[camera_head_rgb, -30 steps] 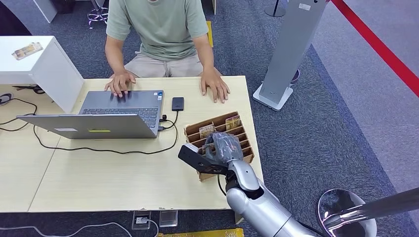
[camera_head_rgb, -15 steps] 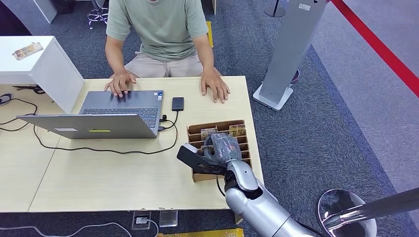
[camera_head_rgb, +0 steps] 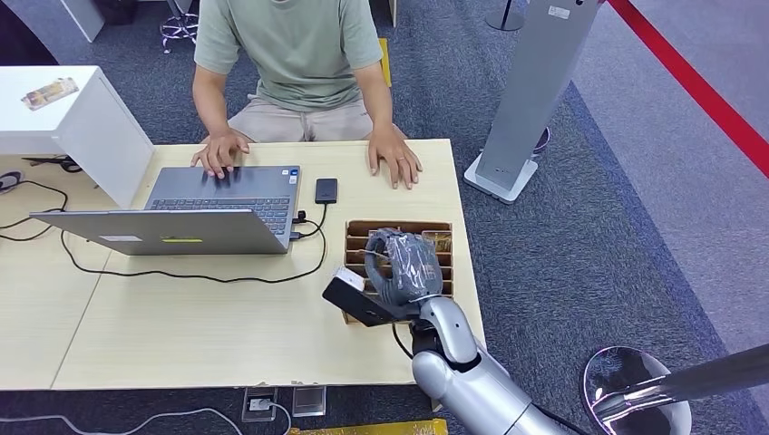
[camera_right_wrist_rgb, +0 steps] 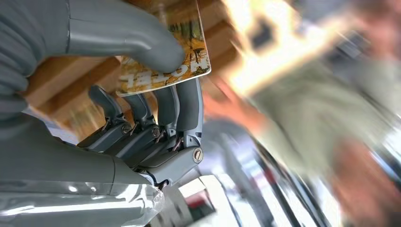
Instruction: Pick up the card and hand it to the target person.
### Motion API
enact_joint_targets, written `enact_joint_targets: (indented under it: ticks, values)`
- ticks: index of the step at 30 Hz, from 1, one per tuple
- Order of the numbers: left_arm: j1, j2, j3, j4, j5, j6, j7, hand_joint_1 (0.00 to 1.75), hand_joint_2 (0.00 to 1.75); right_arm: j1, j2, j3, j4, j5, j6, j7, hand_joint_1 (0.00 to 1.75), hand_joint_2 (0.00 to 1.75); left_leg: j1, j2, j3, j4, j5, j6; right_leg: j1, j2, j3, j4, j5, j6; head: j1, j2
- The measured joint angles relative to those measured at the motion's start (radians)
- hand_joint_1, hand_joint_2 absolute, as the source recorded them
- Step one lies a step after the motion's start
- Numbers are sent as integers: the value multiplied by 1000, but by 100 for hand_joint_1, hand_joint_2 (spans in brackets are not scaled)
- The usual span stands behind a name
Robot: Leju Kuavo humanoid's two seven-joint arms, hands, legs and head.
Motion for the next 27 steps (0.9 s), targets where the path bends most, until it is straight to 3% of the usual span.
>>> enact_joint_targets:
  ticks: [3,9,20,27]
  values:
    - [0,0,0,0,0,-1,-2,0,175,21,-2,-15,-35,-7,-99,-117,152,175,0,0,0,0,0,0,0,0,0,0,0,0,0,0]
    - [1,0,0,0,2,4,-2,0,175,56,1,-44,-74,-61,-111,-214,152,175,0,0,0,0,0,0,0,0,0,0,0,0,0,0]
    - [0,0,0,0,1,9,10,0,175,7,15,-42,-36,-191,2,-126,152,175,0,0,-1,0,0,0,0,0,0,0,0,0,0,0]
    - [-3,0,-10,0,-41,-14,9,0,175,-184,72,-38,151,-307,48,-97,152,175,0,0,-1,0,1,0,0,0,0,1,0,0,0,0]
